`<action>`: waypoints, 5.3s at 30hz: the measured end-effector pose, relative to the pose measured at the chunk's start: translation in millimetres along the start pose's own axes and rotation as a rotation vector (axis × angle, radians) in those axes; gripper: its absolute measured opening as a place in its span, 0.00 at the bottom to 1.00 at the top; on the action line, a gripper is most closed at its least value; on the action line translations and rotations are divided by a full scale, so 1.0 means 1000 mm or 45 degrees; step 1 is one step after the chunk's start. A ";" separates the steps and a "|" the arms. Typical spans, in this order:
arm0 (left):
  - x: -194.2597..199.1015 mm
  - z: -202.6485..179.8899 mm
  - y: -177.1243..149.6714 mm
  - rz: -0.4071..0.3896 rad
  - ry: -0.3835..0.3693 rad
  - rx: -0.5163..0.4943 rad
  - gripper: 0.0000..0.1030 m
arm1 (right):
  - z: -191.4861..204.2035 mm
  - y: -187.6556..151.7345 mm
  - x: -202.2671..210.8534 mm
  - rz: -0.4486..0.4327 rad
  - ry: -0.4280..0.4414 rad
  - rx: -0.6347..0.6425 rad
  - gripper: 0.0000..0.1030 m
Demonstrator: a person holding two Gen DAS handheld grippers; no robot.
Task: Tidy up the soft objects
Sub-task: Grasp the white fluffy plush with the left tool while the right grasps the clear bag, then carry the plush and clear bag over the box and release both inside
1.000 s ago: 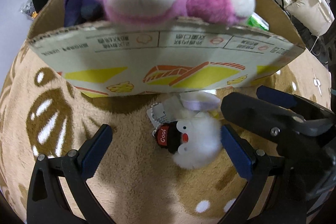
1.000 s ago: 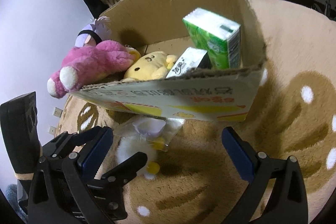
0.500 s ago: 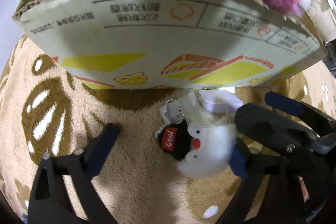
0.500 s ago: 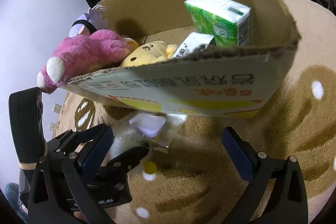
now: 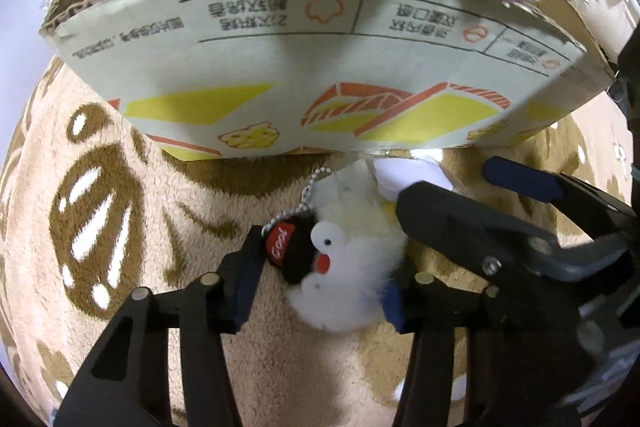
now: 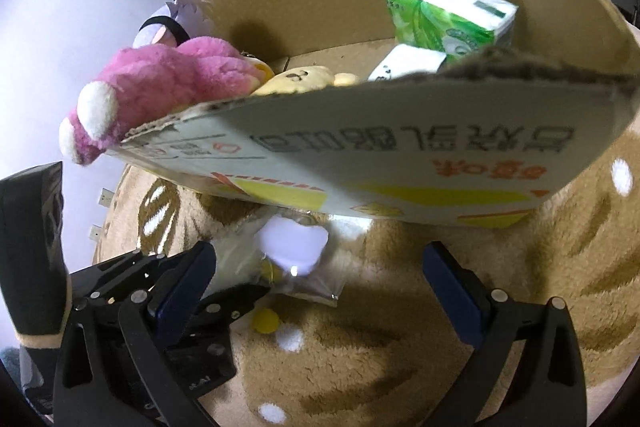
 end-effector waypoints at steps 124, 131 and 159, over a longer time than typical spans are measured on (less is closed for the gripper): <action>0.187 -0.015 0.073 -0.894 0.288 -0.163 0.44 | 0.042 0.023 0.143 -0.645 0.027 0.219 0.10; 0.170 -0.015 0.104 -0.847 0.171 -0.135 0.46 | 0.034 0.036 0.128 -0.625 0.006 0.215 0.11; 0.172 0.004 0.048 -0.764 0.365 -0.083 0.99 | 0.019 0.033 0.134 -0.597 0.048 0.170 0.57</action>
Point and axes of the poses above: each gripper's, at about its wrist camera, not at the fingertips, and x roughly against the way its jaws point, z to its left, y to its top, the point moved 3 cm from there along -x, roughly the way its jaws point, and after that the axes turned 9 degrees about -x, right-handed, at the moved point
